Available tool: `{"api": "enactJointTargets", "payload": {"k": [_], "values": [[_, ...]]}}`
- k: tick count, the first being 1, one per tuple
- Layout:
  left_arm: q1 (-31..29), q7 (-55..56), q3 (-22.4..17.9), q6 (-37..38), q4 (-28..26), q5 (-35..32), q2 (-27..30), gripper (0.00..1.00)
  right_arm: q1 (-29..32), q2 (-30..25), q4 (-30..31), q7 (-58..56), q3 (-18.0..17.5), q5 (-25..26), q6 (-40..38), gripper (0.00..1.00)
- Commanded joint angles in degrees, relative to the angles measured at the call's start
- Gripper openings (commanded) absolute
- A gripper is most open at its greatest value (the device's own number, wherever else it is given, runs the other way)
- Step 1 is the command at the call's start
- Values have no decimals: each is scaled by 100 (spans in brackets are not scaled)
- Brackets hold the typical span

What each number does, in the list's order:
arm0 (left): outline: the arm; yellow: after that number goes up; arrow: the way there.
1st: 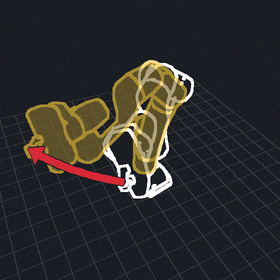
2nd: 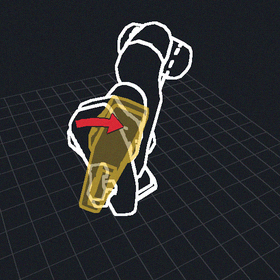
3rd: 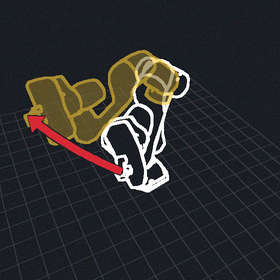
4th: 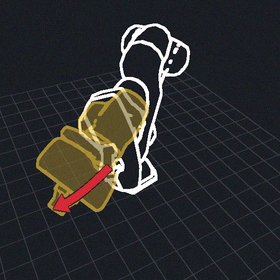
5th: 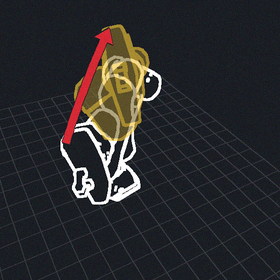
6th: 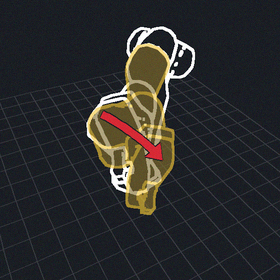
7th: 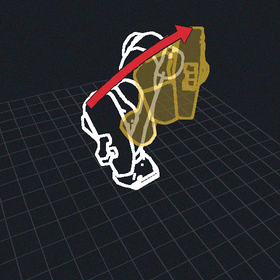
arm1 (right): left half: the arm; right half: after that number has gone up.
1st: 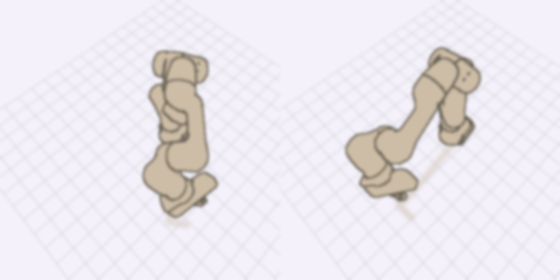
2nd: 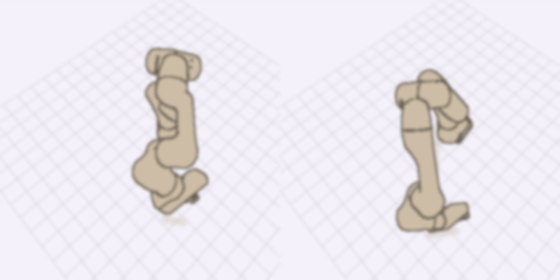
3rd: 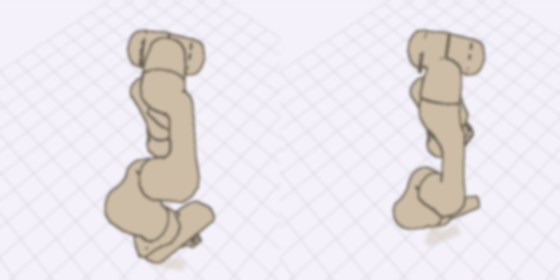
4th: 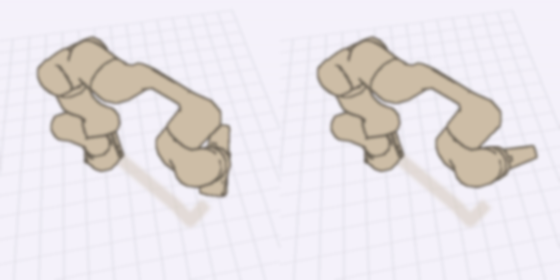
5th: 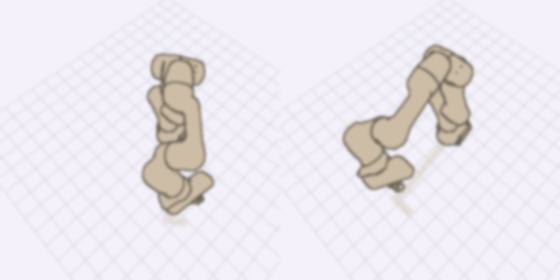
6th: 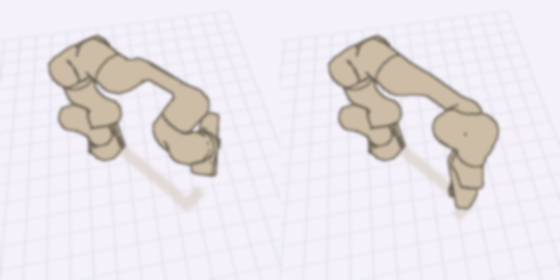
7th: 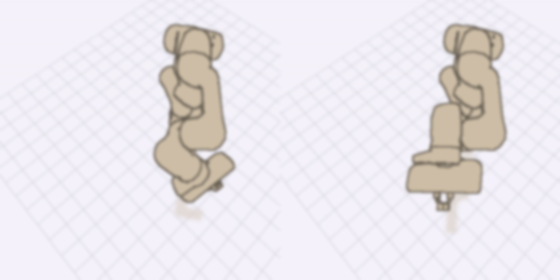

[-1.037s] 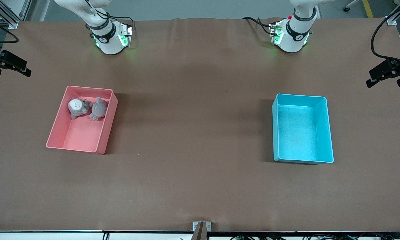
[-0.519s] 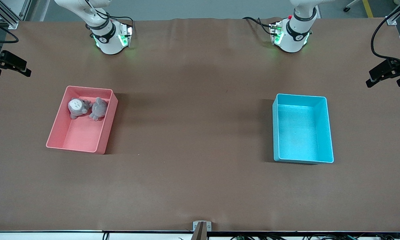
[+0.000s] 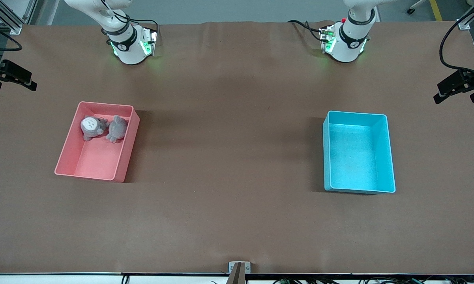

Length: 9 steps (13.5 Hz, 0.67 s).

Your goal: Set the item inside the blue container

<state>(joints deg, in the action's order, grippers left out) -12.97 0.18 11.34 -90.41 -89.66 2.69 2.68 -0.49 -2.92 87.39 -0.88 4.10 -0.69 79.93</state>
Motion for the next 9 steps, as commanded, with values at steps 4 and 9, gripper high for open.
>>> {"api": "enactJointTargets", "payload": {"k": [4, 9], "values": [[31, 79, 17, 6, 98, 65, -39, 100, 6, -165, 173, -53, -24, 87, 40, 100], [22, 79, 17, 6, 98, 48, -39, 100, 5, -157, 120, -61, -24, 104, 67, 100]]}}
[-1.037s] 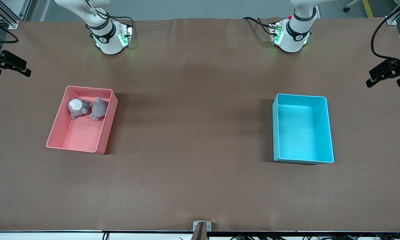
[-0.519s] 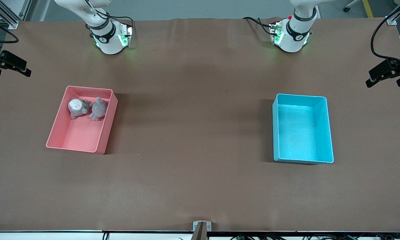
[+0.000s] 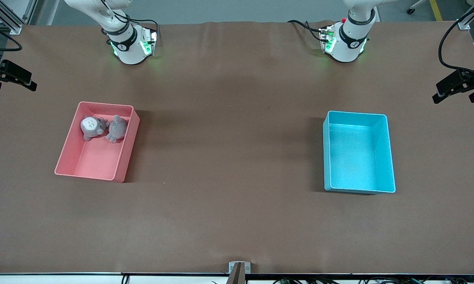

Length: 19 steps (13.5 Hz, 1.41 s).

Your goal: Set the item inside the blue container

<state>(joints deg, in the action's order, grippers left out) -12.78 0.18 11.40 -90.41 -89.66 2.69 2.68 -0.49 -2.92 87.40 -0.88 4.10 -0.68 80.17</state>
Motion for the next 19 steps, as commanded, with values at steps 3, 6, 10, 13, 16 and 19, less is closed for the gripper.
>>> {"api": "enactJointTargets", "payload": {"k": [3, 6, 10, 13, 16, 19], "values": [[21, 70, 11, 6, 107, 39, -39, 100, 23, -148, 102, -79, -15, 120, 43, 100], [21, 70, 11, 6, 107, 48, -39, 100, 93, -121, 6, -97, -6, 121, 17, 100], [21, 70, 11, 6, 107, 48, -39, 100, 120, -78, -29, -70, -6, 121, 34, 100], [21, 70, 11, 6, 107, 48, -39, 100, 294, 211, -74, -79, -6, 138, 121, 100], [21, 70, 11, -2, 107, 48, -39, 100, 628, 826, -74, -166, -15, 16, 377, 100], [21, 70, 11, -2, 107, 48, -39, 100, 752, 1434, -91, -614, -23, 85, 578, 100]]}}
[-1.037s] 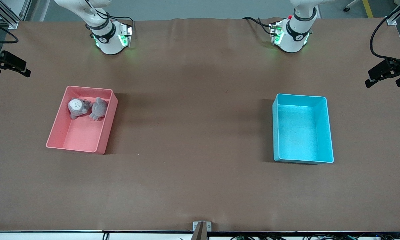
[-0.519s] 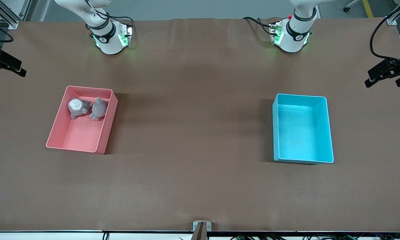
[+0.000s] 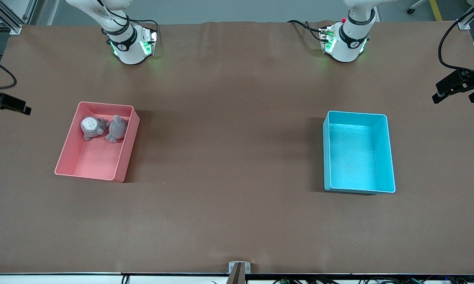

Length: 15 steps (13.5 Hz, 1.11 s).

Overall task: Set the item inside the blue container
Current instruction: 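Reach the right gripper into the pink tray and grasp the keyring plush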

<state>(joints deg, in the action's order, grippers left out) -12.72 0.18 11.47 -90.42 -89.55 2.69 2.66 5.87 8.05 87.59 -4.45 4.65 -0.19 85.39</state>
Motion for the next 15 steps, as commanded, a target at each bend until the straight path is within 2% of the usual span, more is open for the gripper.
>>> {"api": "enactJointTargets", "payload": {"k": [1, 4, 10, 12, 15], "values": [[15, 61, 5, -2, 95, 48, -37, 100, 98, 338, -41, -232, -70, 10, 65, 100], [15, 70, 5, -2, 95, 48, -37, 100, 28, 285, 783, 258, -96, -60, 546, 100], [15, 61, 5, -2, 95, 48, -37, 100, -77, 197, 2813, 821, -105, -789, 2347, 100], [15, 61, 5, -2, 95, 48, -37, 100, -392, 188, 3385, 1251, -105, -807, 2936, 100], [15, 61, 5, -2, 95, 56, -37, 100, -464, 206, 3931, 1465, -105, -807, 3526, 100]]}}
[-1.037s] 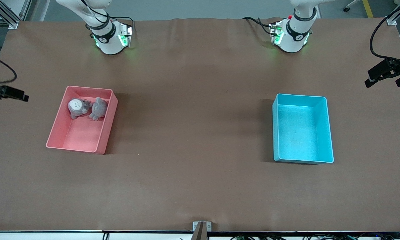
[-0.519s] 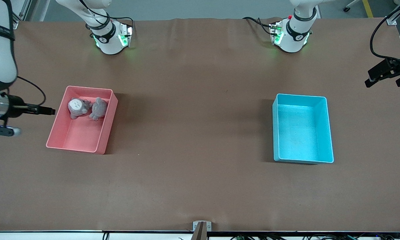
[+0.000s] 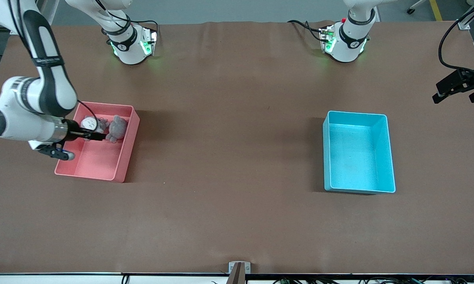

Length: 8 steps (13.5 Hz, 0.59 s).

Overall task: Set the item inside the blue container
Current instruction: 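Reach the right gripper into the pink tray and grasp the keyring plush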

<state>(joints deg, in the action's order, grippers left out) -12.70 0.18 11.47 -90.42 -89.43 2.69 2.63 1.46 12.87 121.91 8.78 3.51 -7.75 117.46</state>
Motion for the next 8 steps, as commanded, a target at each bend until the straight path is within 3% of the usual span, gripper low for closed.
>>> {"api": "enactJointTargets", "payload": {"k": [1, 8], "values": [[14, 61, 4, -2, 83, 56, -35, 100, -23, -233, 570, 150, 10, -51, 365, 100], [5, 61, 4, -11, 74, 56, -35, 100, -58, 259, 659, 159, 1, -279, 480, 100]]}}
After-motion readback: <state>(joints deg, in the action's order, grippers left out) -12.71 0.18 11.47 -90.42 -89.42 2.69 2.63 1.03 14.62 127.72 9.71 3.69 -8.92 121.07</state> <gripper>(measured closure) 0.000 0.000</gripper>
